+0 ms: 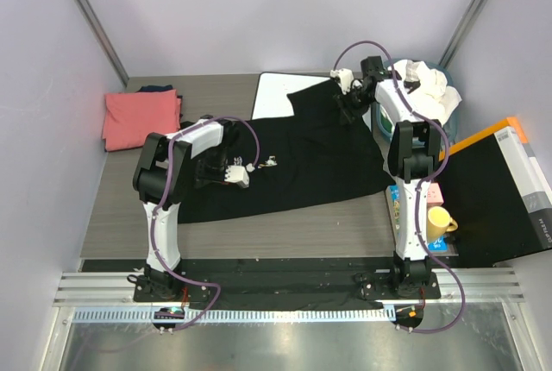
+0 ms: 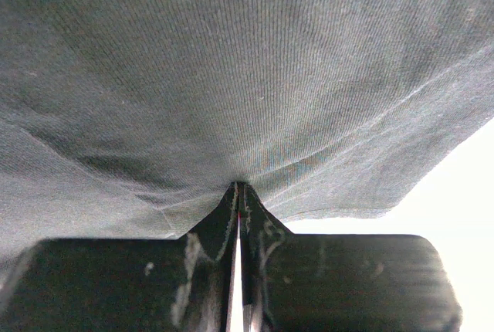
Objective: Fold and stack the t-shirts
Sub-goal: Fold the flattened tshirt in 1/3 of the way
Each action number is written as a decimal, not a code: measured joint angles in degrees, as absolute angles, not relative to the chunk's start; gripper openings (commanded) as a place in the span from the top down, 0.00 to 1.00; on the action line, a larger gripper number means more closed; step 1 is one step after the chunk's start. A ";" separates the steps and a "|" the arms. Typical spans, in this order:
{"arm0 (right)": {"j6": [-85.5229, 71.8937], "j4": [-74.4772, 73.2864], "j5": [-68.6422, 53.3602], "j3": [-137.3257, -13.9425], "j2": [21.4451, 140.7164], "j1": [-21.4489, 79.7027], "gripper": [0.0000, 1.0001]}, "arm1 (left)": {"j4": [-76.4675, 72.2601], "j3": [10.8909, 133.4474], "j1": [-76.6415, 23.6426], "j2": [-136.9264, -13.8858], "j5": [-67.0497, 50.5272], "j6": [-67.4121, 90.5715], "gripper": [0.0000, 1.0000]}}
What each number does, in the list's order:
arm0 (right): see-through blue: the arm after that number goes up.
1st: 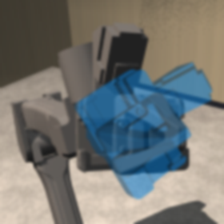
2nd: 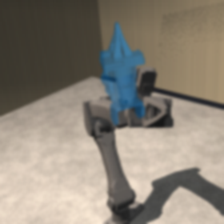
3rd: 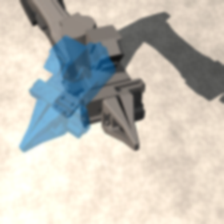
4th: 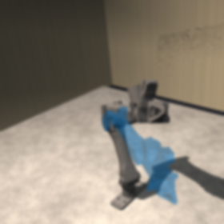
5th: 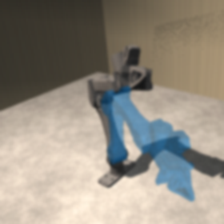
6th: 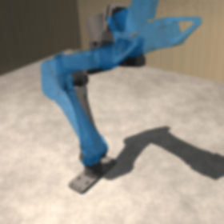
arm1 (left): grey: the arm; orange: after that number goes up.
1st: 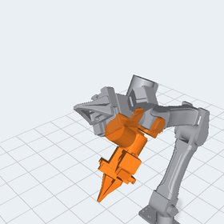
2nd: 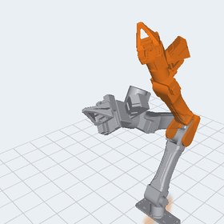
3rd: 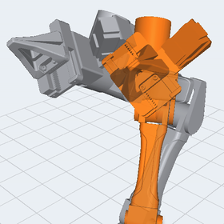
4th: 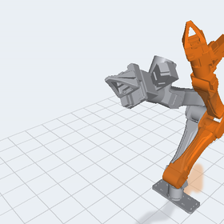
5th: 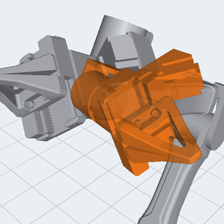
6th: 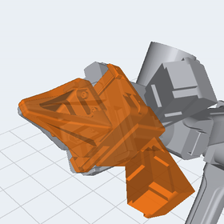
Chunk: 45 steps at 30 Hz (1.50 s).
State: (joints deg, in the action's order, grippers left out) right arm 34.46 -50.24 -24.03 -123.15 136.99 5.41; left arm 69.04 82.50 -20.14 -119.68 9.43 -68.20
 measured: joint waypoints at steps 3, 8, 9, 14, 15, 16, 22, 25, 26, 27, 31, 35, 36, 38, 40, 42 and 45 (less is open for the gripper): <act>34.17 -52.62 -26.33 -123.15 137.60 4.62 0.51 | 69.25 82.89 -20.14 -119.74 9.34 -68.20 1.00; 34.11 -54.78 -28.62 -123.20 138.04 4.08 0.48 | 69.78 84.49 -20.16 -120.64 9.21 -68.20 1.00; 34.11 -55.00 -28.73 -123.22 138.06 3.99 0.48 | 70.00 84.90 -20.18 -120.86 9.21 -68.20 1.00; 34.24 -55.72 -29.32 -123.22 138.06 3.77 0.55 | 70.35 86.50 -20.43 -121.69 9.19 -68.23 1.00; 34.30 -55.81 -29.50 -123.22 138.06 3.75 0.61 | 70.41 86.80 -20.51 -121.84 9.19 -68.23 1.00; 34.39 -55.86 -29.67 -123.22 138.08 3.73 0.64 | 70.41 87.05 -20.58 -121.97 9.19 -68.23 1.00; 34.76 -55.92 -30.50 -123.22 139.11 3.62 0.72 | 70.43 87.44 -21.08 -122.15 9.19 -68.23 1.00; 34.81 -56.14 -31.16 -123.68 140.40 3.62 0.80 | 70.48 87.77 -21.34 -122.26 9.19 -68.20 1.00; 34.83 -56.16 -31.16 -124.05 140.53 3.62 0.86 | 70.50 87.88 -21.43 -122.28 9.17 -68.20 1.00; 34.92 -56.18 -31.22 -124.22 140.62 3.62 0.90 | 70.52 87.96 -21.50 -122.30 9.13 -68.18 1.00; 35.68 -56.58 -31.16 -125.14 140.66 3.62 0.98 | 70.52 87.96 -21.71 -122.30 9.13 -68.16 1.00; 36.47 -56.62 -30.81 -126.72 140.66 3.62 0.99 | 70.63 88.16 -21.87 -122.45 9.02 -68.07 1.00; 36.64 -56.62 -30.74 -126.93 140.66 3.62 0.99 | 70.67 88.29 -21.96 -122.56 8.99 -68.01 1.00; 37.28 -56.58 -30.65 -127.28 140.64 3.62 0.99 | 70.94 88.66 -22.17 -122.89 9.02 -67.94 1.00; 37.63 -56.60 -30.50 -127.61 140.64 3.62 0.99 | 71.11 88.95 -22.44 -123.09 9.04 -67.92 1.00; 37.85 -56.55 -30.15 -128.09 140.64 3.64 0.99 | 71.22 89.17 -22.70 -123.24 9.02 -67.92 1.00; 38.04 -55.48 -29.23 -128.38 140.59 3.64 0.99 | 71.66 89.80 -23.11 -123.66 8.99 -67.88 1.00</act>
State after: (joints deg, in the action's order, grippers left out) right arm 38.04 -55.48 -29.23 -128.38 140.59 3.64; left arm 71.66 89.80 -23.11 -123.66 8.99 -67.88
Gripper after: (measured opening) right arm 0.025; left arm 0.003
